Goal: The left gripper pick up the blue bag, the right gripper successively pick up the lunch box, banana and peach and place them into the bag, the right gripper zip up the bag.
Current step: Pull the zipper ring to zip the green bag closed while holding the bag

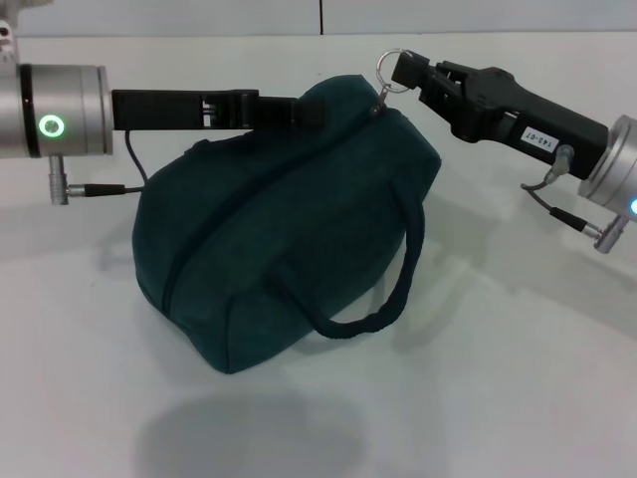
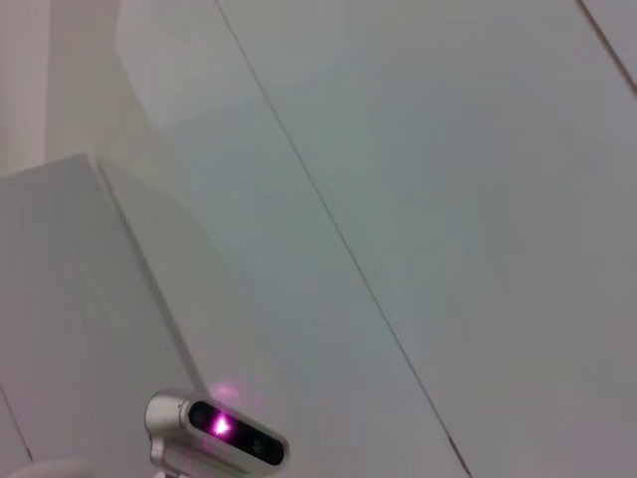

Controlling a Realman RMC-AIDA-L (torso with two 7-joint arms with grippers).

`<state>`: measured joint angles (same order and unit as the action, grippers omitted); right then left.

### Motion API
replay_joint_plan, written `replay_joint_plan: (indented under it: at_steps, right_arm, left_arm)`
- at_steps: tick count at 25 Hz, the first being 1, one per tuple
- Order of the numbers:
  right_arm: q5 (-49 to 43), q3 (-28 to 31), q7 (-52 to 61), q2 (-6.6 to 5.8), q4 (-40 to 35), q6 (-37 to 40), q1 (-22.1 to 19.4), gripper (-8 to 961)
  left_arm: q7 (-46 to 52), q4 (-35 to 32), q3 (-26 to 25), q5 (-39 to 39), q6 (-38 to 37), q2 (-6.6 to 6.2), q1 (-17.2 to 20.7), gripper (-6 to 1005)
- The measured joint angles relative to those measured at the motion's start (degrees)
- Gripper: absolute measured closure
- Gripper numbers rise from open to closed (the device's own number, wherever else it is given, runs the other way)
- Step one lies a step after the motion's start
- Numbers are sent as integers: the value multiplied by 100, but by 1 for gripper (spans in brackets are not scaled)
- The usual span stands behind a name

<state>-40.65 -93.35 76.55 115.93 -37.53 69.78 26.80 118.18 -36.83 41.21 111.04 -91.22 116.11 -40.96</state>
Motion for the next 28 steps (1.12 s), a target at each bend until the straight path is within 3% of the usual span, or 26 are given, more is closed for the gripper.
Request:
replay_joint_plan:
  at_steps: [7,15,28]
  right_arm:
    - [222,86,61,-22,321,227,18,937]
    - [384,244,371,-27,879,710,53,938]
    - [728,281,846,-29,1598,1246,59,937]
  left_arm:
    - [-295,0,27,-11,-74,103,-30,887]
    - [-406,0,27,-123,-165,149,-7,938]
    - [-811,49,4,-277,-486,200,38,938]
